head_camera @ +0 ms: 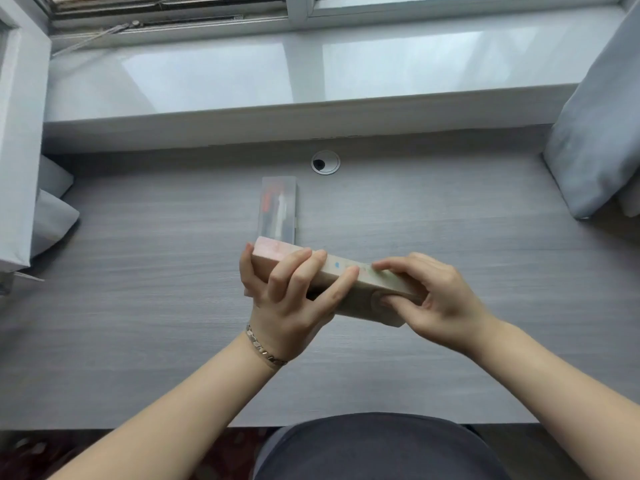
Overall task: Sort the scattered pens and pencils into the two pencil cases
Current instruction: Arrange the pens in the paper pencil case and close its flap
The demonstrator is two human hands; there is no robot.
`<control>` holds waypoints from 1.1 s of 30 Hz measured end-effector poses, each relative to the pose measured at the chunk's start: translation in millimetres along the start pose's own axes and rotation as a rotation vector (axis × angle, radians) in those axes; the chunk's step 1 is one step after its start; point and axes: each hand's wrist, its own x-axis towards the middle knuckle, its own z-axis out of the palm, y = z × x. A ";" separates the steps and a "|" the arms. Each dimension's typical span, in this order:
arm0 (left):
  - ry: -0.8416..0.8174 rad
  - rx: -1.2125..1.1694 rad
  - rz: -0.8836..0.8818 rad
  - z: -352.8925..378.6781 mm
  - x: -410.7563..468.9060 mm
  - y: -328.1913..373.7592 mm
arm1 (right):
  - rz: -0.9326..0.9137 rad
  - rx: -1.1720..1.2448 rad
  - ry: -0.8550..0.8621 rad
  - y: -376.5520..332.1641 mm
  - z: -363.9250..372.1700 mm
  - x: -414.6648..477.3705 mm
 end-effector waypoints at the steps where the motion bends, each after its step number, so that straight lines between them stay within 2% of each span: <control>1: -0.043 -0.007 -0.017 3.5 0.5 -2.2 | 0.046 -0.003 -0.030 0.7 -1.1 5.6; 4: -0.255 -0.042 -0.138 13.4 -1.2 -7.2 | 0.260 0.060 -0.130 -0.3 -2.9 30.4; 6: -0.437 -0.113 -0.318 14.7 -0.3 -7.9 | 0.342 0.068 -0.084 -1.5 -2.1 47.8; 8: -0.657 -0.183 -0.626 11.2 3.0 -12.3 | 0.397 0.092 0.016 -2.9 2.0 63.7; 10: -0.805 -0.284 -1.022 9.7 7.8 -23.6 | 0.469 0.163 0.061 -2.8 9.3 73.8; 12: -0.788 -0.365 -1.372 14.5 8.9 -44.9 | 0.546 0.216 -0.004 0.3 22.4 81.1; 13: -0.751 -0.380 -1.494 19.2 8.0 -58.5 | 0.579 0.236 -0.056 1.8 30.1 83.8; 15: -0.720 -0.329 -1.615 30.5 5.3 -85.7 | 0.620 0.262 -0.141 3.4 45.7 88.3; 17: -0.788 -0.230 -1.632 42.1 1.7 -105.8 | 0.655 0.261 -0.200 5.1 60.5 94.8; 20: -0.909 -0.107 -1.549 60.4 -2.2 -122.0 | 0.715 0.246 -0.253 5.6 85.0 115.8; 25: -1.055 -0.001 -1.353 82.8 -3.3 -116.5 | 0.800 0.232 -0.194 9.0 115.5 147.7; 29: -0.995 -0.028 -1.283 88.9 -12.3 -107.3 | 0.788 0.226 -0.166 12.0 128.1 155.8; 33: -1.020 0.002 -1.213 93.0 -14.1 -99.8 | 0.732 0.246 -0.095 8.9 137.8 154.8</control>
